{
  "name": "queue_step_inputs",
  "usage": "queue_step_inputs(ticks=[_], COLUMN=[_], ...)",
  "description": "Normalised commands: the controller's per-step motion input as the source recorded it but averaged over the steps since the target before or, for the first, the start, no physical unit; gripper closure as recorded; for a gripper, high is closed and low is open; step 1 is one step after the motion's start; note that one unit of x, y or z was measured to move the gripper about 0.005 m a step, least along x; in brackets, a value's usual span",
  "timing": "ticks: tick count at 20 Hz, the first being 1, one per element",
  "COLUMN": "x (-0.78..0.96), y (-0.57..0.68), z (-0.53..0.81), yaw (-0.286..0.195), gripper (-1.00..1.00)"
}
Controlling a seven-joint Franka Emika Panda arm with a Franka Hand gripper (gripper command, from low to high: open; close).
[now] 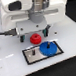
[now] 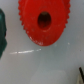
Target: Insert the blue gear onto the right peg, followed by the red gear
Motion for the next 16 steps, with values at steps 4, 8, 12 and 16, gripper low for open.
queue_step_inputs(ticks=[4, 8, 12, 16], x=[0.01, -0.01, -0.01, -0.04], y=[0.02, 0.01, 0.01, 0.01], z=[-0.03, -0.17, -0.21, -0.15], yaw=[0.0, 0.0, 0.0, 0.0], gripper=[-1.0, -1.0, -1.0, 1.0])
